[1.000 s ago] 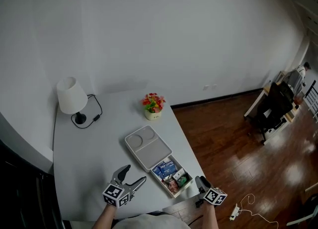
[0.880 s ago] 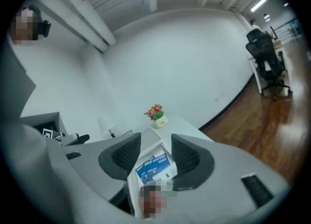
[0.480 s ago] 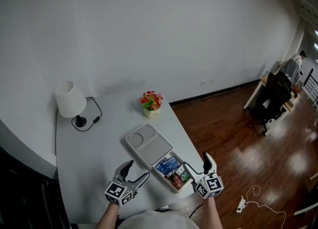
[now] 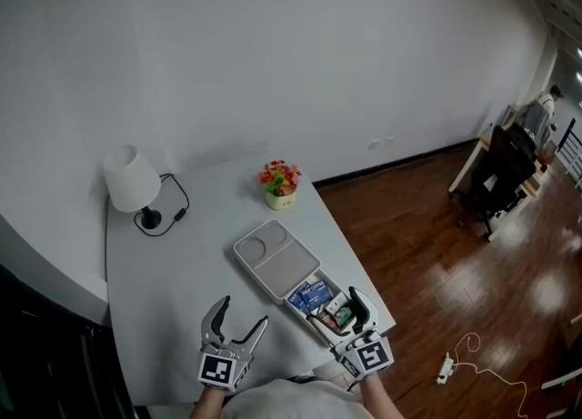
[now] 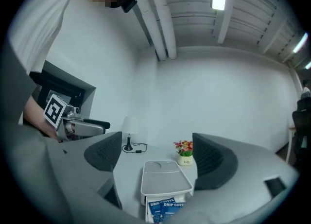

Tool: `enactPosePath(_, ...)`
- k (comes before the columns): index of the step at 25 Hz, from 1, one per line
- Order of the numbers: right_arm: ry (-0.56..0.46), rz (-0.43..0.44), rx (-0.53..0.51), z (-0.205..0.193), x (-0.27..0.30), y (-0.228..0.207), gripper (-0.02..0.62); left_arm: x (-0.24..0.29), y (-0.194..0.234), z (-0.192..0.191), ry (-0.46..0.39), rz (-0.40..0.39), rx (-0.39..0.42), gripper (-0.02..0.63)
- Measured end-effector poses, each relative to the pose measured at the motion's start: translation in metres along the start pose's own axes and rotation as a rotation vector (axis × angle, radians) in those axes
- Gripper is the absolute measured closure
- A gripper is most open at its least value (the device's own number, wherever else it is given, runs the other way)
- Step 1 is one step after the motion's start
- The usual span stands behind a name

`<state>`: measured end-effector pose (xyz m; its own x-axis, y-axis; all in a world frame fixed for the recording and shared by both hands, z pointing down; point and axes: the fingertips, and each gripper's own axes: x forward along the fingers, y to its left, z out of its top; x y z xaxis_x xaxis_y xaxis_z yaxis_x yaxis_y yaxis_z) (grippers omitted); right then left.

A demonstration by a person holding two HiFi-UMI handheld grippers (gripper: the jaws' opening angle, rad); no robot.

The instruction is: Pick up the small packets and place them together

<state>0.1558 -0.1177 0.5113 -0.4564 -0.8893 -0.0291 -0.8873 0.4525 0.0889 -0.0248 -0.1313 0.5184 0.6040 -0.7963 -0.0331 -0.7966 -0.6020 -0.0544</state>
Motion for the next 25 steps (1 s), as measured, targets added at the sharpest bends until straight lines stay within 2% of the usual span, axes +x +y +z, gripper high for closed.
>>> enactPosePath(4, 0.017, 0.006, 0.023, -0.01, -0.001, 0.014, 0.132, -0.028, 0.012, -0.012, 0.01, 0.117, -0.051, 0.239)
enactPosePath(9, 0.024, 0.019, 0.023, -0.013, 0.002, 0.02, 0.132, -0.043, 0.011, -0.024, 0.039, 0.141, -0.072, 0.24)
enactPosePath(14, 0.019, 0.014, 0.02, -0.009, 0.008, 0.015, 0.135, -0.033, 0.007, -0.037, 0.122, 0.068, -0.089, 0.247)
enactPosePath(18, 0.027, 0.007, 0.016, -0.01, 0.003, 0.008, 0.135, -0.023, 0.0, -0.034, 0.115, 0.0, -0.124, 0.247)
enactPosePath(22, 0.078, 0.001, 0.026, -0.024, -0.01, -0.006, 0.161, -0.013, -0.012, -0.045, 0.147, -0.082, -0.153, 0.248)
enactPosePath(25, 0.122, -0.039, 0.057, -0.041, -0.028, -0.028, 0.161, -0.005, -0.027, -0.057, 0.189, -0.158, -0.162, 0.248)
